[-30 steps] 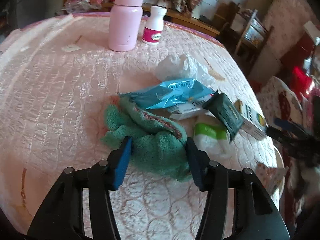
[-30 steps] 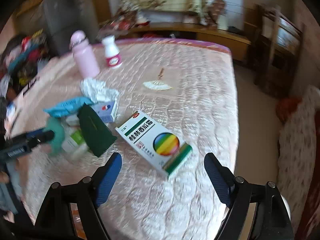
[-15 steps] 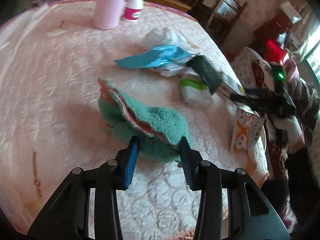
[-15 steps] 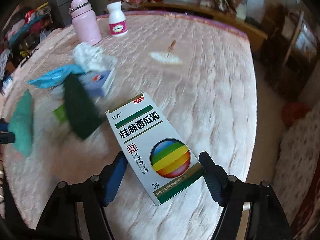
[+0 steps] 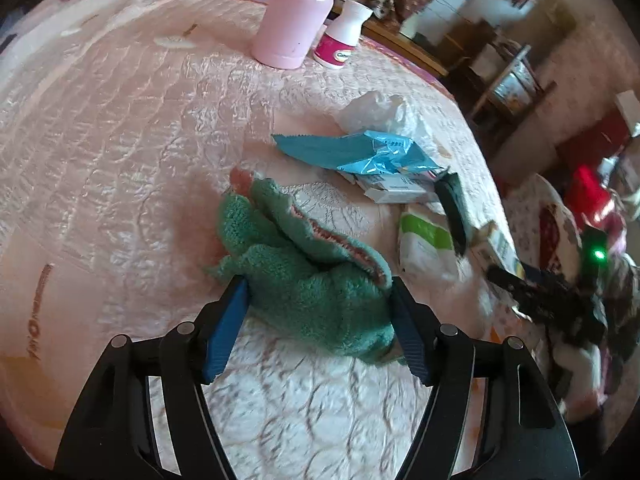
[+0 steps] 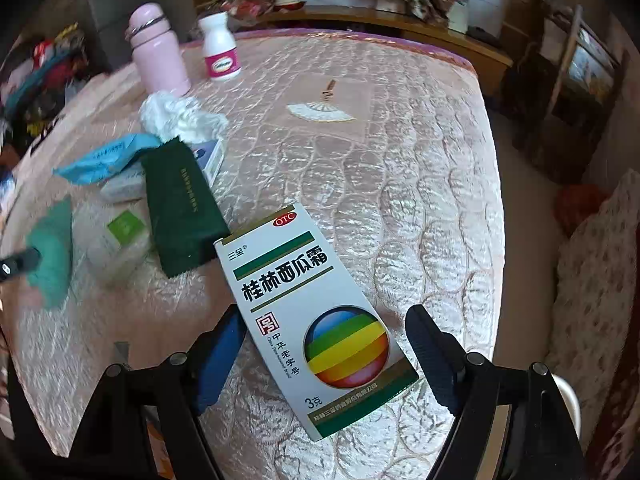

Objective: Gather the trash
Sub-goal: 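Grasp the green towel with the left tool while the right tool grasps the medicine box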

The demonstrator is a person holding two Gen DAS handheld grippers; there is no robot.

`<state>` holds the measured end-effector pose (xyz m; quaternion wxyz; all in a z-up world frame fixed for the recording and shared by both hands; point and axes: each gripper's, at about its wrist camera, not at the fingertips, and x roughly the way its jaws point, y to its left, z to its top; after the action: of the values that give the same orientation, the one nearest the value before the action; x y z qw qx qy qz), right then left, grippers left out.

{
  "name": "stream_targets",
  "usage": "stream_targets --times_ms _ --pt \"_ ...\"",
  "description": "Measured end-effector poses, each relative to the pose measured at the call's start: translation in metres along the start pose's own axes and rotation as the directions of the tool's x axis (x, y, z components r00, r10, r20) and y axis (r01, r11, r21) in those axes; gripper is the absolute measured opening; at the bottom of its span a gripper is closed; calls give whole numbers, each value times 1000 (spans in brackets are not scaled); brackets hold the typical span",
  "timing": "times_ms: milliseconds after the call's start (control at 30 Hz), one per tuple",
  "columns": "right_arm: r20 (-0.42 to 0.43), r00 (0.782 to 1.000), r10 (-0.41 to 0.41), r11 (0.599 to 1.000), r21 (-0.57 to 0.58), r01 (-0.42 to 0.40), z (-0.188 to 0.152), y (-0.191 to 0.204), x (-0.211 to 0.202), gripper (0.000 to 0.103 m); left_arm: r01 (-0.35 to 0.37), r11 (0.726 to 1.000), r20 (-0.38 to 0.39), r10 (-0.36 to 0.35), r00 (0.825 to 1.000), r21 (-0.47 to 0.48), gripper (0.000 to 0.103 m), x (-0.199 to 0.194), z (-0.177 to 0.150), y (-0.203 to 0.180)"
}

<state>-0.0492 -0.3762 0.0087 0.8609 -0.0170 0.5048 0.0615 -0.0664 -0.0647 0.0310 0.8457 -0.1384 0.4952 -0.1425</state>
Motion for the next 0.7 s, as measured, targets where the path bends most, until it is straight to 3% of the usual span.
stream_targets --times_ms 133,300,500,700 --pt "27 1000 -13 999 32 12 -7 -6 -5 72 -34 999 41 34 999 -12 68 5 0 -7" --pt "100 995 -31 997 77 23 -16 -18 -29 68 -14 997 50 10 999 69 49 -3 -4 -15" --pt "181 983 -28 993 118 7 -19 -17 -64 67 8 989 82 -20 996 145 47 -27 -8 -30" --pt "242 970 24 987 148 -62 -35 0 -96 66 -4 968 121 -27 992 251 46 -46 -16 -58"
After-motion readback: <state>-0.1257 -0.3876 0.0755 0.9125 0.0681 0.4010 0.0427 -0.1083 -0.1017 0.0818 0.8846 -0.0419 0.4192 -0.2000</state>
